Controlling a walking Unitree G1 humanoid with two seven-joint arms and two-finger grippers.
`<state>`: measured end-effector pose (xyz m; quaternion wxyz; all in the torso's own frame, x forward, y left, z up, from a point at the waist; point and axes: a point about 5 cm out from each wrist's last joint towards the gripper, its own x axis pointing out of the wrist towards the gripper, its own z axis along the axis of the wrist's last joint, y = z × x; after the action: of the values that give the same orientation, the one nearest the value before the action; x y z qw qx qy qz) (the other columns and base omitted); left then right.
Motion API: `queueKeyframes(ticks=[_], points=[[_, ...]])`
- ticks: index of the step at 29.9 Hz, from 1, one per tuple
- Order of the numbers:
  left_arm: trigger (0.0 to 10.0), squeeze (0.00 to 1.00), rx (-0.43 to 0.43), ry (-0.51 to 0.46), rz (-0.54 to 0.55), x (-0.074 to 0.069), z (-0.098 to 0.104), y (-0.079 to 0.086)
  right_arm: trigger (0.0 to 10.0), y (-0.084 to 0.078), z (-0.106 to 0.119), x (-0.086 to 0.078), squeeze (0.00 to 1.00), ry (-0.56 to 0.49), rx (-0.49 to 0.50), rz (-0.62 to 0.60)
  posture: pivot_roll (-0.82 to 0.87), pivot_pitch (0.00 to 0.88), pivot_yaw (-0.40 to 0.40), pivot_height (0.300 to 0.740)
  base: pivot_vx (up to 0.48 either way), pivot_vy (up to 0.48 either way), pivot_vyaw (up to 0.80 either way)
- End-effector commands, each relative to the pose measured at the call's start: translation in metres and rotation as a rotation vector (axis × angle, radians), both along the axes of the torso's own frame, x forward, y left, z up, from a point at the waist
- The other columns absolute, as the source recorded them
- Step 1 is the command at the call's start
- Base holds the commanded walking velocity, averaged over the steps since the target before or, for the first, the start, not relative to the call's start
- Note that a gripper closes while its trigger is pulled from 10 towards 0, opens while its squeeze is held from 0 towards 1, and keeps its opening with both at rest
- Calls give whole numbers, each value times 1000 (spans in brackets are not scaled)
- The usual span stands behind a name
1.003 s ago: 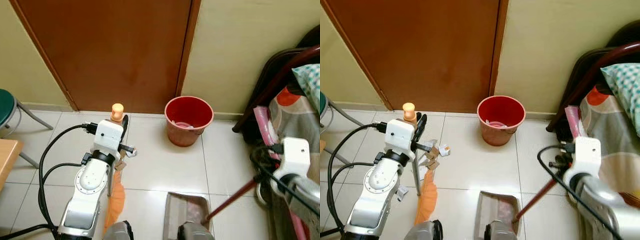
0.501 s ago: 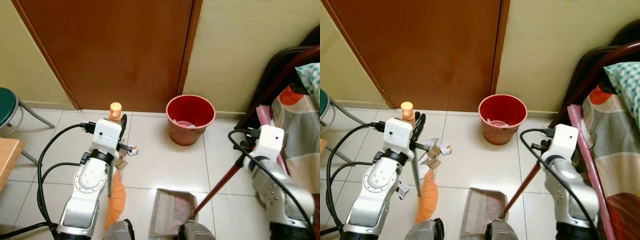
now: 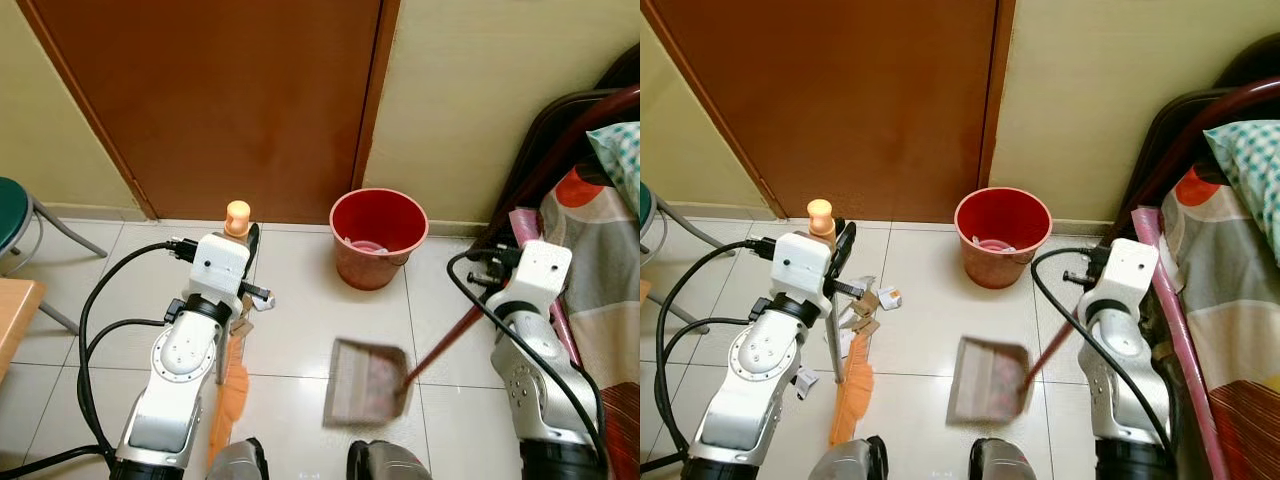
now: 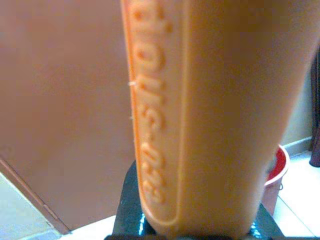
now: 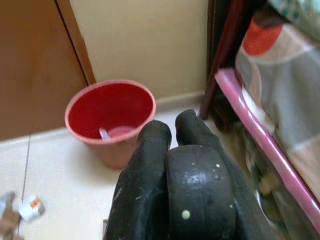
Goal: Sweep floor
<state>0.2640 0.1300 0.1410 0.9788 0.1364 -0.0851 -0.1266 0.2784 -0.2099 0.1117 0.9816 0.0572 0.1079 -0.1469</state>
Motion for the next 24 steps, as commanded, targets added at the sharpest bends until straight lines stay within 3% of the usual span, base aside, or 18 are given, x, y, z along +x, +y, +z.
queueKeyframes(ticks=[1,4,14,19,24], points=[[10000,0,25,-119,-6,0,23,-1,10000,0,4,2,0,-41,12,2,-8,161,-26,740,0,0,0],[10000,0,42,-184,0,4,36,1,10000,3,-2,6,0,-52,14,16,-9,167,-31,740,0,0,0],[10000,0,64,-262,48,9,55,18,10000,1,-13,8,0,-29,38,20,-6,176,-42,740,0,0,0],[10000,0,100,-327,109,21,76,42,10000,2,-15,9,0,-26,34,35,-10,178,-43,740,0,0,0],[10000,0,178,-307,150,26,71,65,10000,-1,-17,8,0,-16,38,38,-7,179,-43,740,0,0,0]])
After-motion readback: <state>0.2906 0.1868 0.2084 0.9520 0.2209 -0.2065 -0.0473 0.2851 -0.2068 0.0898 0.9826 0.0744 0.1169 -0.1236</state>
